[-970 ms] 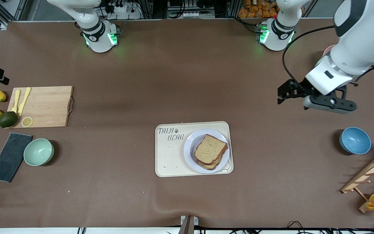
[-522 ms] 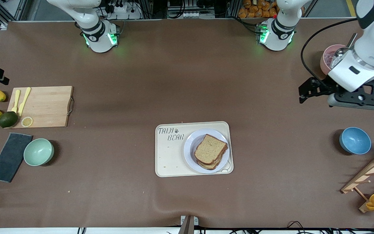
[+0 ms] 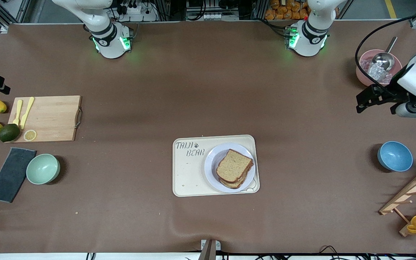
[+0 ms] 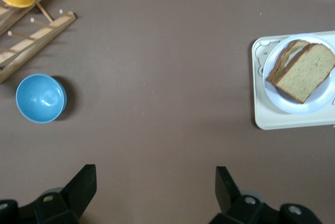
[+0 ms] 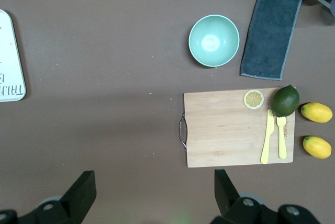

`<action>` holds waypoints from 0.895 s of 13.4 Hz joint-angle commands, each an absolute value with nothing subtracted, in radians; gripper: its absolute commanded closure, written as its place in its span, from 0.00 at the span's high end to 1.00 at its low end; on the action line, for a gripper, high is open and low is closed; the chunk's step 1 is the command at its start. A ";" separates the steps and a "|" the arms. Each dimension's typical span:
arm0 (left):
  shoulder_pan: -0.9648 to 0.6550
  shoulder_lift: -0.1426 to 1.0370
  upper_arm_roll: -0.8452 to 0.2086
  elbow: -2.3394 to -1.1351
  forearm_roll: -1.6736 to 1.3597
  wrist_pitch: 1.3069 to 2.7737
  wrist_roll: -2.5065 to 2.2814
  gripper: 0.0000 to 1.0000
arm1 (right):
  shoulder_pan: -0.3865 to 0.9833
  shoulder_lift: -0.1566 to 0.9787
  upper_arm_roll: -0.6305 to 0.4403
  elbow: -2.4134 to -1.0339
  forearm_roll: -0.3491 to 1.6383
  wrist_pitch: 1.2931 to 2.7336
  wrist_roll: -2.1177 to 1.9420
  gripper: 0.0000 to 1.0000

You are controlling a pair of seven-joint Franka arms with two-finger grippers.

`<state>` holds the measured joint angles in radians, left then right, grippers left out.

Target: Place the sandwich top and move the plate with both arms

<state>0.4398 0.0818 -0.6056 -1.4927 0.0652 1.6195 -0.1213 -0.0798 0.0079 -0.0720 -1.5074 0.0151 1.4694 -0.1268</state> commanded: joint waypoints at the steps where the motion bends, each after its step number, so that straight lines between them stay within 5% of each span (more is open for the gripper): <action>1: 0.210 0.032 -0.357 -1.493 0.078 1.559 -0.123 1.00 | -0.077 0.008 -0.069 -1.499 -0.005 1.466 -0.132 1.00; 7: -0.050 -0.023 -0.039 -1.523 0.018 1.485 -0.109 1.00 | -0.077 0.008 -0.069 -1.500 -0.003 1.465 -0.130 1.00; 12: -0.081 -0.017 -0.005 -1.514 0.034 1.485 -0.081 1.00 | -0.075 0.008 -0.069 -1.500 -0.003 1.465 -0.132 1.00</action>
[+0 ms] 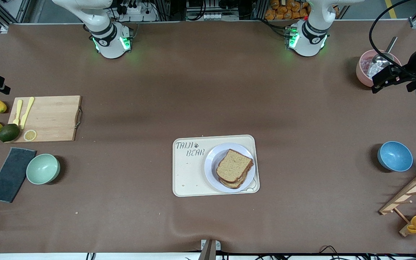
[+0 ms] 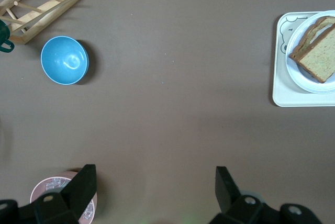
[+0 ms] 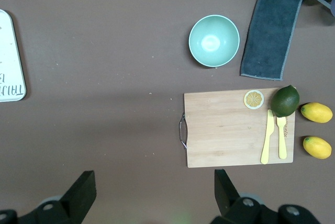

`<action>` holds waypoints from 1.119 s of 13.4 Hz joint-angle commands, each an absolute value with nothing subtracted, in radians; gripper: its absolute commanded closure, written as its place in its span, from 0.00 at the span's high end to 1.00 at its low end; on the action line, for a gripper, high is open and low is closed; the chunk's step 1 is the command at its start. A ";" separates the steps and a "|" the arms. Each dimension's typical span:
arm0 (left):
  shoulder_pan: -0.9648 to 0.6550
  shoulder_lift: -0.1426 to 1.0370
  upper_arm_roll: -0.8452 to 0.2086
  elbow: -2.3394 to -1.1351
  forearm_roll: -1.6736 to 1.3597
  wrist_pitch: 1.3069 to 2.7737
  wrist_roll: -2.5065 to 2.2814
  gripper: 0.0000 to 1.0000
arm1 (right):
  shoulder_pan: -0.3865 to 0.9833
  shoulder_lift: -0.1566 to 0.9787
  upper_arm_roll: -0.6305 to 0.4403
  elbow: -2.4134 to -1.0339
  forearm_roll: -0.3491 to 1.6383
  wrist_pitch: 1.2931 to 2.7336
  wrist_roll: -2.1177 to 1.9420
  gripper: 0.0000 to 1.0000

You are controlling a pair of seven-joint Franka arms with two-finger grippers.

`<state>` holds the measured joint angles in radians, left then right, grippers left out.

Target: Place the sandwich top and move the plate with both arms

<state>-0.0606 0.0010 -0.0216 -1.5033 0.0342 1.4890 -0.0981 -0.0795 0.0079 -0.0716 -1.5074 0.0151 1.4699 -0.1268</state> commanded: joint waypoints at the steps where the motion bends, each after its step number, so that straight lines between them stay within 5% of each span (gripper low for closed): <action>1: -0.081 -0.014 -0.005 -1.513 0.026 1.486 -0.081 1.00 | -0.077 0.008 -0.069 -1.500 -0.003 1.465 -0.132 1.00; 15: -0.092 -0.021 0.000 -1.514 0.023 1.479 -0.091 1.00 | -0.077 0.005 -0.069 -1.499 -0.005 1.454 -0.137 1.00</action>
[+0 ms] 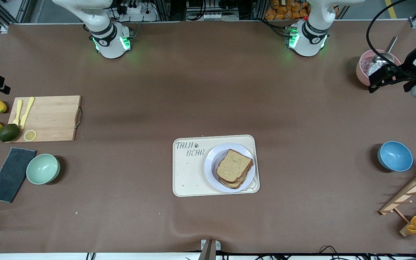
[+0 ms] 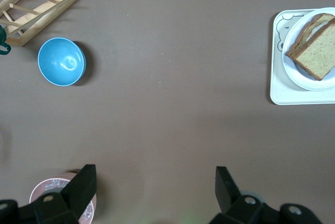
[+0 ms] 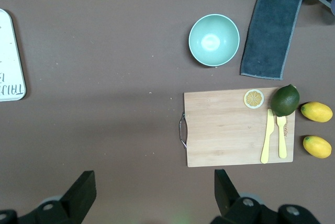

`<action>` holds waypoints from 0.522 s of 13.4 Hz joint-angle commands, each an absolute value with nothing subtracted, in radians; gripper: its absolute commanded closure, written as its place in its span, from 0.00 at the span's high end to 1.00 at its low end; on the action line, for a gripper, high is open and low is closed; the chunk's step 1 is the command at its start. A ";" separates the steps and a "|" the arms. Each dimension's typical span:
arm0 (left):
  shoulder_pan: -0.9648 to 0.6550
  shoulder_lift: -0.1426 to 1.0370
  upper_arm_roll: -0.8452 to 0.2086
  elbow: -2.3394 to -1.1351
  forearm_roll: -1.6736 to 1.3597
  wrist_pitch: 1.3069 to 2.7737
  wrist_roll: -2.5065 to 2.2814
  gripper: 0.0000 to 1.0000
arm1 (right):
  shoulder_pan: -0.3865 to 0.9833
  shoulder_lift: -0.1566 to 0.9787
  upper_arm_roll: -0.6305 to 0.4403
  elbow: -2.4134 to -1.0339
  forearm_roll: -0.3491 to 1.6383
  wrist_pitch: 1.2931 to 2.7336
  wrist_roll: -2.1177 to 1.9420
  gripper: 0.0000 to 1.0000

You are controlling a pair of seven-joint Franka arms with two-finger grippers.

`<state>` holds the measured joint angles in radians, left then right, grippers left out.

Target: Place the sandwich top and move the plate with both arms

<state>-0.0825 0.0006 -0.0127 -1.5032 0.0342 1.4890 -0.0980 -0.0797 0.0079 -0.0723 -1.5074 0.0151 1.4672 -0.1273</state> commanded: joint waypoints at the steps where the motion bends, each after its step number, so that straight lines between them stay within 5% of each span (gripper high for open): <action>1: -0.092 -0.021 0.000 -1.514 0.021 1.474 -0.089 1.00 | -0.077 0.005 -0.068 -1.499 -0.005 1.454 -0.137 1.00; 7: -0.090 -0.021 0.015 -1.513 0.018 1.474 -0.086 1.00 | -0.078 0.005 -0.069 -1.499 -0.005 1.454 -0.135 1.00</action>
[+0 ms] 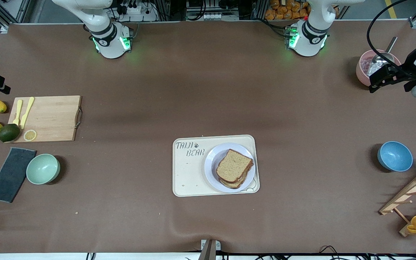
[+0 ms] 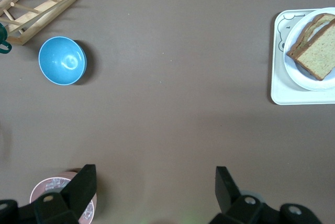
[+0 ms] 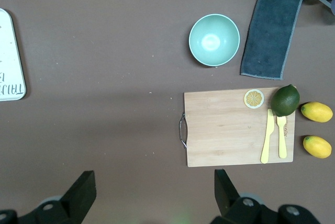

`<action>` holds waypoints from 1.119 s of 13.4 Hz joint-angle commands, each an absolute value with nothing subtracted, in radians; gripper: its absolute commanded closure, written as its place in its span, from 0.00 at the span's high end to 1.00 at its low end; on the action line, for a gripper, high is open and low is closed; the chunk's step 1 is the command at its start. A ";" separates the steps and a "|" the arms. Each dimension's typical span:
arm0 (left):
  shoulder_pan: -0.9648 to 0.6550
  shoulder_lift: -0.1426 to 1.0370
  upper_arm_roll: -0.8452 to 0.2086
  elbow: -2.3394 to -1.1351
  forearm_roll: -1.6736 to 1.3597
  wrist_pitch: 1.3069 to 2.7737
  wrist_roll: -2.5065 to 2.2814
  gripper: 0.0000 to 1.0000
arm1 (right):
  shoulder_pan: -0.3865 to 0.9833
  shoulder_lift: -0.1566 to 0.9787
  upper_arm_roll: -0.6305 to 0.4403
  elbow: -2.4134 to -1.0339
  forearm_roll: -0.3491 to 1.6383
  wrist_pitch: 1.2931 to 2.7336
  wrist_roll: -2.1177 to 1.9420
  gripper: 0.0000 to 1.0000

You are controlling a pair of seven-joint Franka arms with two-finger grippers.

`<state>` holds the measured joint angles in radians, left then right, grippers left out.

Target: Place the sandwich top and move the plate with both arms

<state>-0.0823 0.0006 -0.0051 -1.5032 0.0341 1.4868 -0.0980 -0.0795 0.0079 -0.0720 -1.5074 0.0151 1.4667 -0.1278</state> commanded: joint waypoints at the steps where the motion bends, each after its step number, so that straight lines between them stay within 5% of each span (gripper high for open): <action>1: -0.091 -0.020 0.015 -1.513 0.015 1.473 -0.086 1.00 | -0.078 0.005 -0.069 -1.499 -0.005 1.454 -0.135 1.00; 15: -0.078 -0.025 0.029 -1.511 -0.006 1.462 -0.072 1.00 | -0.078 0.005 -0.069 -1.499 -0.005 1.454 -0.133 1.00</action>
<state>-0.0793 -0.0037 0.0230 -1.5032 -0.0001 1.4743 -0.0974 -0.0795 0.0079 -0.0720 -1.5074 0.0151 1.4663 -0.1278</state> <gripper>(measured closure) 0.000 0.000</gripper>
